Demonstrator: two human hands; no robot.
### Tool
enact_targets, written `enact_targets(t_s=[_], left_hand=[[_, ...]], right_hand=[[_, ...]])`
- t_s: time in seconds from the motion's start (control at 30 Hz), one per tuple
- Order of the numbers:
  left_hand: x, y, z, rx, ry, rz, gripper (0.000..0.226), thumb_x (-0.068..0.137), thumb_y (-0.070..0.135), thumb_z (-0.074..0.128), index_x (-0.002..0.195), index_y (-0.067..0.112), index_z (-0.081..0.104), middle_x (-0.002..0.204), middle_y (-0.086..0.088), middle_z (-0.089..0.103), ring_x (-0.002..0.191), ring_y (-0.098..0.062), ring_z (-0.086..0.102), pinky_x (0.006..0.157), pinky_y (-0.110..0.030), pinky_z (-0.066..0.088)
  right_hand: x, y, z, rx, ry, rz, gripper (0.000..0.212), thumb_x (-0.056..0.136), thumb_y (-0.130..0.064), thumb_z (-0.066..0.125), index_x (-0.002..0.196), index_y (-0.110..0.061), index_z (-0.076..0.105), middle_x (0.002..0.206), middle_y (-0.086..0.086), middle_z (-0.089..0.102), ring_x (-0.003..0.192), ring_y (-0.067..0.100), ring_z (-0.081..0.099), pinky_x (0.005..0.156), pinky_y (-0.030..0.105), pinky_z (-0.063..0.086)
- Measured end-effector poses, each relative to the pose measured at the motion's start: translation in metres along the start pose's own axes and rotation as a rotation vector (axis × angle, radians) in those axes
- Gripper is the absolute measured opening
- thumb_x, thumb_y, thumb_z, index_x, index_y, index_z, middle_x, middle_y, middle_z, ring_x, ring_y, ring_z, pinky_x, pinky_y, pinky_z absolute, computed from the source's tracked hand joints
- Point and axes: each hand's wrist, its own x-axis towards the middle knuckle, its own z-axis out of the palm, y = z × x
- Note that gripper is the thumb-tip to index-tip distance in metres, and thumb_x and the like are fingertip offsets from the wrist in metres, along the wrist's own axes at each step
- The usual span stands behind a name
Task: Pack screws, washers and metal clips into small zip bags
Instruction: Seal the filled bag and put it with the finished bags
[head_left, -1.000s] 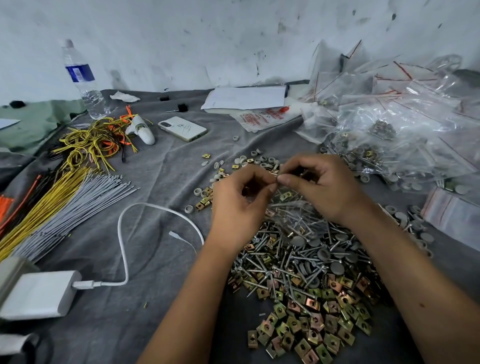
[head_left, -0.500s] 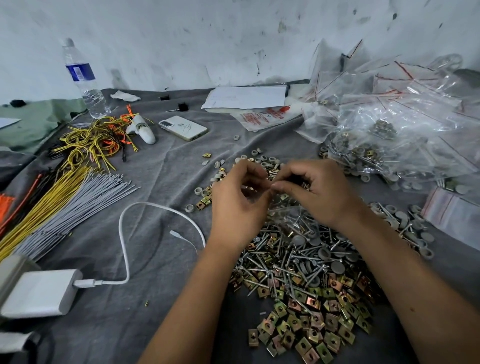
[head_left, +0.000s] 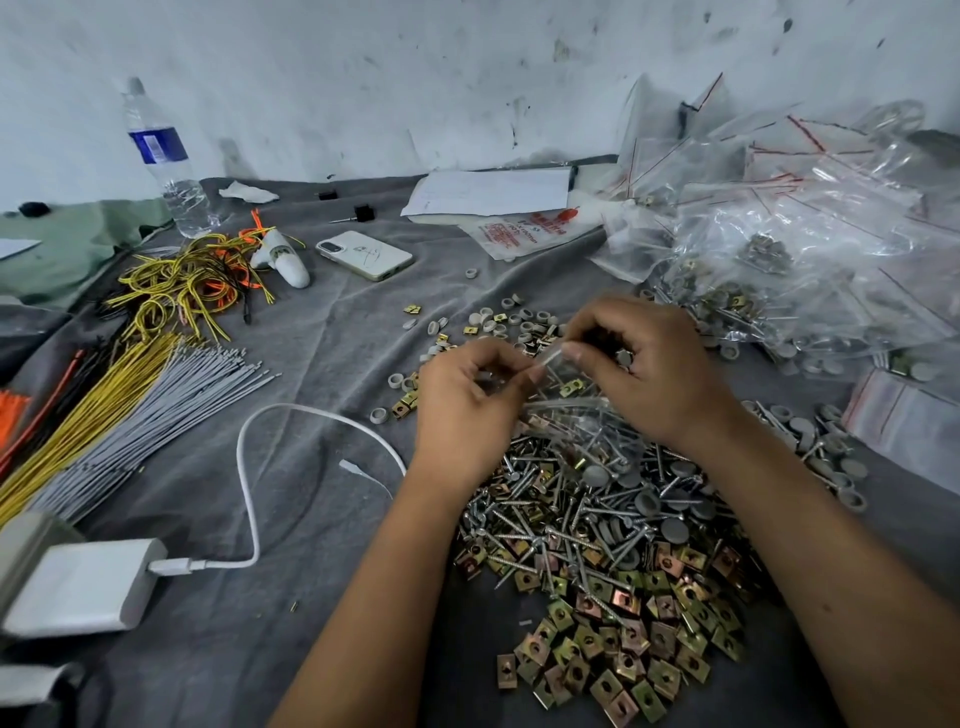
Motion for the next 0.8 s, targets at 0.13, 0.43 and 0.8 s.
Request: enact_targets(t_s=[0.13, 0.43, 0.8], left_hand=[[0.0, 0.003, 0.0, -0.024, -0.043, -0.014, 0.008, 0.089, 0.007, 0.08, 0.082, 0.007, 0.076, 0.071, -0.003, 0.073, 0.057, -0.013, 0.062, 0.056, -0.031, 0.053], [0.002, -0.002, 0.001, 0.014, 0.013, -0.043, 0.017, 0.093, 0.015, 0.077, 0.078, 0.019, 0.07, 0.055, 0.016, 0.063, 0.046, 0.001, 0.049, 0.047, -0.015, 0.037], [0.005, -0.01, -0.001, -0.223, 0.087, -0.097, 0.013, 0.085, 0.006, 0.082, 0.075, 0.005, 0.074, 0.07, -0.015, 0.069, 0.059, -0.015, 0.054, 0.057, -0.027, 0.045]], right_hand=[[0.0, -0.001, 0.001, 0.059, -0.038, 0.043, 0.009, 0.091, -0.012, 0.074, 0.098, -0.018, 0.074, 0.089, -0.014, 0.07, 0.081, 0.005, 0.067, 0.072, 0.018, 0.053], [-0.002, 0.0, 0.001, 0.068, 0.04, 0.12, 0.01, 0.09, -0.018, 0.073, 0.099, -0.023, 0.072, 0.085, -0.01, 0.072, 0.076, 0.004, 0.069, 0.067, 0.014, 0.054], [0.0, 0.009, -0.004, 0.168, 0.131, 0.194, 0.009, 0.093, -0.013, 0.073, 0.096, -0.021, 0.074, 0.079, -0.011, 0.071, 0.07, 0.0, 0.065, 0.063, 0.01, 0.048]])
